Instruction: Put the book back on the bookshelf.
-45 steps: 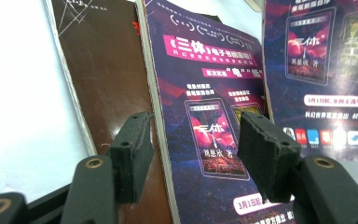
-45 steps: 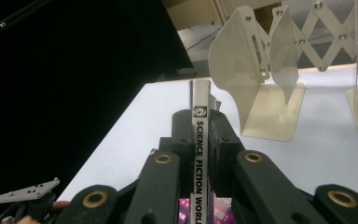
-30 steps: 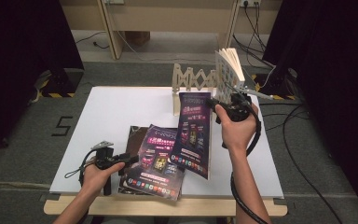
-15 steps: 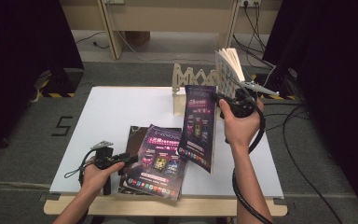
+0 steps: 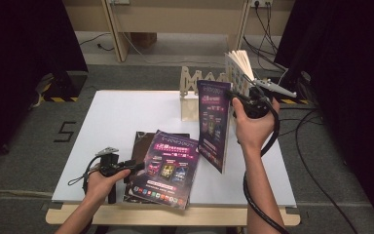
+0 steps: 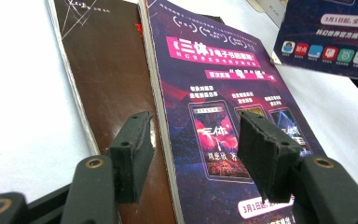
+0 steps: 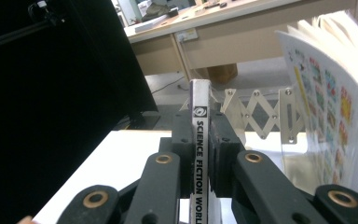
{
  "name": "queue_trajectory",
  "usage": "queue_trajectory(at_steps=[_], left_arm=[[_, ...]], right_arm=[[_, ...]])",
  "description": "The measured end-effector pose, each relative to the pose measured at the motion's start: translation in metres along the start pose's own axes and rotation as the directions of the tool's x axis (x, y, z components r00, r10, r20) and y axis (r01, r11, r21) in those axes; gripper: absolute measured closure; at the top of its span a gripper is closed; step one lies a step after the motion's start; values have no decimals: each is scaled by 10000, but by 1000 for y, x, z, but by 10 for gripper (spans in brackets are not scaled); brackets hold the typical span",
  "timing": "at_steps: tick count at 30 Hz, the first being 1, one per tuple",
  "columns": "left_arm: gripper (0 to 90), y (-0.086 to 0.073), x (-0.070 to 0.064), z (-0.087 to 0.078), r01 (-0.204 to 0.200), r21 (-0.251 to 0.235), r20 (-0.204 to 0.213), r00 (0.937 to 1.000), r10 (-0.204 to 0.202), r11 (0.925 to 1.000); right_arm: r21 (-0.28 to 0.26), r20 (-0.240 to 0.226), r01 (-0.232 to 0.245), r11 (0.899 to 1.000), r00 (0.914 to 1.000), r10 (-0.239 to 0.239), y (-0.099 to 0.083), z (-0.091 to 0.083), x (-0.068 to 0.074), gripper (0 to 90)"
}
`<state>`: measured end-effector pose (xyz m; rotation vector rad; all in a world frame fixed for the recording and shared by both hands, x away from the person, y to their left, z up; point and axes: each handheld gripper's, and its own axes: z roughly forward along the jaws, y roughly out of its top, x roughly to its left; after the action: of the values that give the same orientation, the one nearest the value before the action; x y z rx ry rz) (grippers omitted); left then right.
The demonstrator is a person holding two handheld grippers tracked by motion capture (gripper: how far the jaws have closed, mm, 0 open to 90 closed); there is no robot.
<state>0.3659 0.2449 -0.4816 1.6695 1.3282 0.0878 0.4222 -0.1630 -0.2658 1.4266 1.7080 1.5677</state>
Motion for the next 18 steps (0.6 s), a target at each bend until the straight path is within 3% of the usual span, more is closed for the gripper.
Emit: queue_trajectory(at_steps=[6, 18], left_arm=[[440, -1, -1, 0, 2, 1, 29, 10000, -2, 10000], [439, -1, -1, 1, 3, 26, 23, 10000, -3, 10000]], right_arm=[[-278, 297, 254, 9993, 9993, -246, 5, 1, 3, 834], [-550, 535, 317, 9980, 9982, -288, 13, 6, 2, 833]])
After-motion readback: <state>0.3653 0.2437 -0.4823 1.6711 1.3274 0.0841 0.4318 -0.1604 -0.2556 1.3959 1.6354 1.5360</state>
